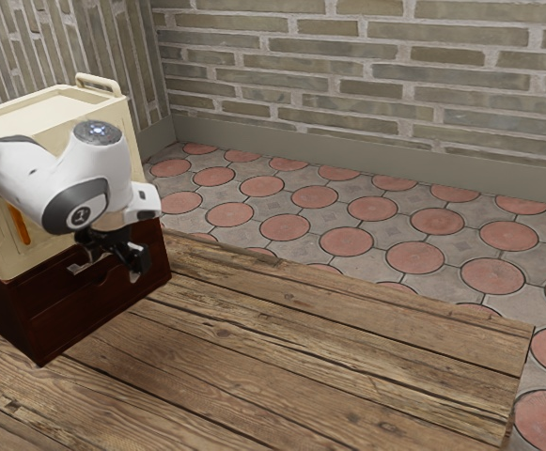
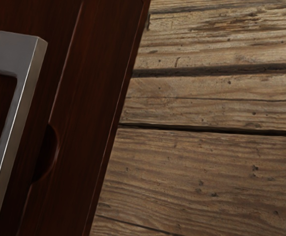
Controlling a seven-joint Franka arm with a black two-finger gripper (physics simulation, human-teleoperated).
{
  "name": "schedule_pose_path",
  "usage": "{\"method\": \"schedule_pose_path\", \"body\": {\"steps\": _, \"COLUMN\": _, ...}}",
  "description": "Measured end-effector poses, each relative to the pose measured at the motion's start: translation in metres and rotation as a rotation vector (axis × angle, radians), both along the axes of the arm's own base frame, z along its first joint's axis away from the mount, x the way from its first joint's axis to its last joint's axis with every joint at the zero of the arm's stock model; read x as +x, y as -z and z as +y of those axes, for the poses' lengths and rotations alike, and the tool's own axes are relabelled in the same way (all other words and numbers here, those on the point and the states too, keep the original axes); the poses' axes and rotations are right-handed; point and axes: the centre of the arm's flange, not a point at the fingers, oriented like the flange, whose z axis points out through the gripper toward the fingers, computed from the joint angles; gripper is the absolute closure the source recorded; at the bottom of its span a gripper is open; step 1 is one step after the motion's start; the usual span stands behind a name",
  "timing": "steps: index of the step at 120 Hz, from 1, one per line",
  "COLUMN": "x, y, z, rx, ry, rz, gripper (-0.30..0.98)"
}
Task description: Pull the drawer handle with one arm to open the drawer
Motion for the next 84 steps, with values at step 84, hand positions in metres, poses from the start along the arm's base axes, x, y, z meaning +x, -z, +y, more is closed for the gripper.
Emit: {"method": "schedule_pose_path", "body": {"steps": 84, "x": 0.023, "y": 0.01, "z": 0.012, "rx": 0.068, "ry": 0.07, "rz": 0.002, "gripper": 0.0}}
